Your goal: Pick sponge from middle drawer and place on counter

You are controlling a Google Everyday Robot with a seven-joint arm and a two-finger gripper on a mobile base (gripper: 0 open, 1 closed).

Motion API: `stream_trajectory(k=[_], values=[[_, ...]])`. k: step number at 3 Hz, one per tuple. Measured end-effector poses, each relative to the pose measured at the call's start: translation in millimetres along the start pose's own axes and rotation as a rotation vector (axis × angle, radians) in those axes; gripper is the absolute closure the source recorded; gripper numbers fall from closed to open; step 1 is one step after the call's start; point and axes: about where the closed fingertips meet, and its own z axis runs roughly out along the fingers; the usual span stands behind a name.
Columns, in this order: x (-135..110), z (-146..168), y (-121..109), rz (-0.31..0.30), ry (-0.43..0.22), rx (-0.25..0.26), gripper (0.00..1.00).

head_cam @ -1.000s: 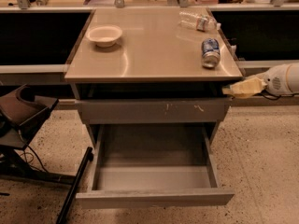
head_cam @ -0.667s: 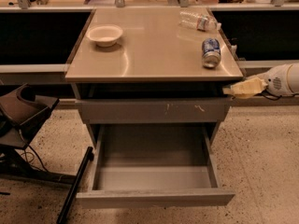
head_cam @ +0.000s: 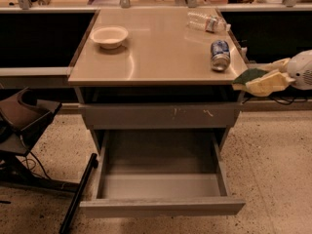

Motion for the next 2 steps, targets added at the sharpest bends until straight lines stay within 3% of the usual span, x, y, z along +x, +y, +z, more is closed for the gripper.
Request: stream_trajectory(k=[1,2], values=[[-34.8,-21.3,36.4,-0.157,-0.096,-0.164,1.0],[-76.6,-17.3,28.0,-0.22,-0.134,-0.22,1.0]])
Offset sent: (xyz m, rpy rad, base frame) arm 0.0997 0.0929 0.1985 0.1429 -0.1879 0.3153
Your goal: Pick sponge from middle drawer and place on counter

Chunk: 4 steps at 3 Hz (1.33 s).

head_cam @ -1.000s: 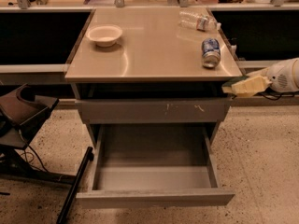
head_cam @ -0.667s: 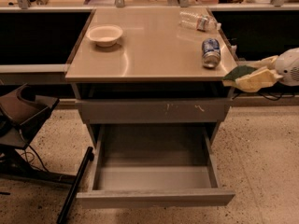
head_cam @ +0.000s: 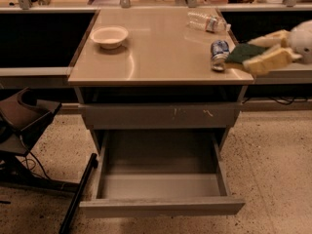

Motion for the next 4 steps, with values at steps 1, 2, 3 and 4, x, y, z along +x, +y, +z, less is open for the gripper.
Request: stream_trajectory(k=[1,2,3,4], values=[[-40.6,45.8,-34.9,0.056,0.004,-0.037,1.0],[-63.9,125.6,-76.3,0.161,0.011,-0.05,1.0],[-95.1,201.0,-95.1,0.19,0.011,-0.058,1.0],[-83.5,252.4,-99.0,0.204,0.063,-0.076,1.0]])
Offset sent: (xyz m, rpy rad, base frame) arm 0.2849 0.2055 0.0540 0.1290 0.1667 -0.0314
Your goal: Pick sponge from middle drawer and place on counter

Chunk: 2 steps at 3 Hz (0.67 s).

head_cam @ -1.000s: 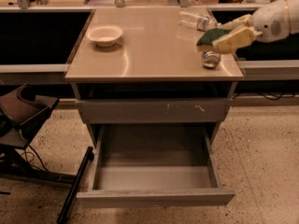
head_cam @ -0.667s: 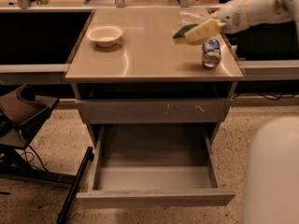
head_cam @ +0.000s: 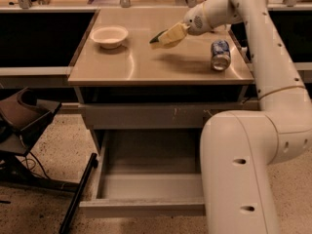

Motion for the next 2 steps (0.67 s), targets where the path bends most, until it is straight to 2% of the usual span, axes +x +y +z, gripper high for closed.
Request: stream_trajectory(k=[1,2], values=[[38.6,21.2,-8.0,0.022,0.088,-0.017,1.0],[85.5,5.4,-24.9,0.055,0.147,0.012,1.0]])
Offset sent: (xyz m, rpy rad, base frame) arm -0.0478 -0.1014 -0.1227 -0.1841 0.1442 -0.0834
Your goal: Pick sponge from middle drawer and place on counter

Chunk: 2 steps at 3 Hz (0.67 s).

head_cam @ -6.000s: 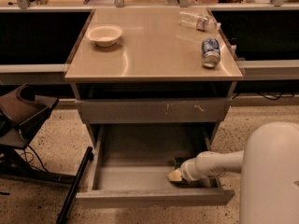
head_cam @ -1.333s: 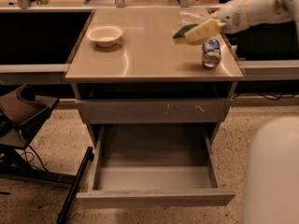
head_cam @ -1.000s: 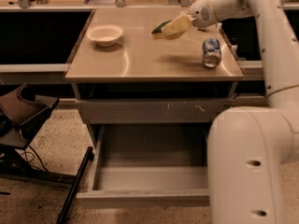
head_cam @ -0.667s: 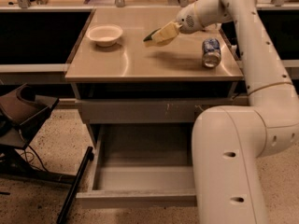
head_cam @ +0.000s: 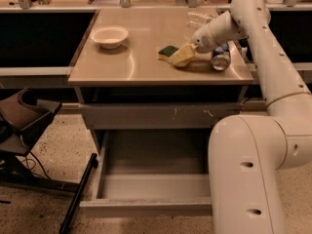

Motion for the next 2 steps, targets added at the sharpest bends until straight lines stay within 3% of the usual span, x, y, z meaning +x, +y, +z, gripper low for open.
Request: stream_trajectory(k=[2], values=[[0.3,-2.2,0.2,0.004,0.004,0.0,0.58]])
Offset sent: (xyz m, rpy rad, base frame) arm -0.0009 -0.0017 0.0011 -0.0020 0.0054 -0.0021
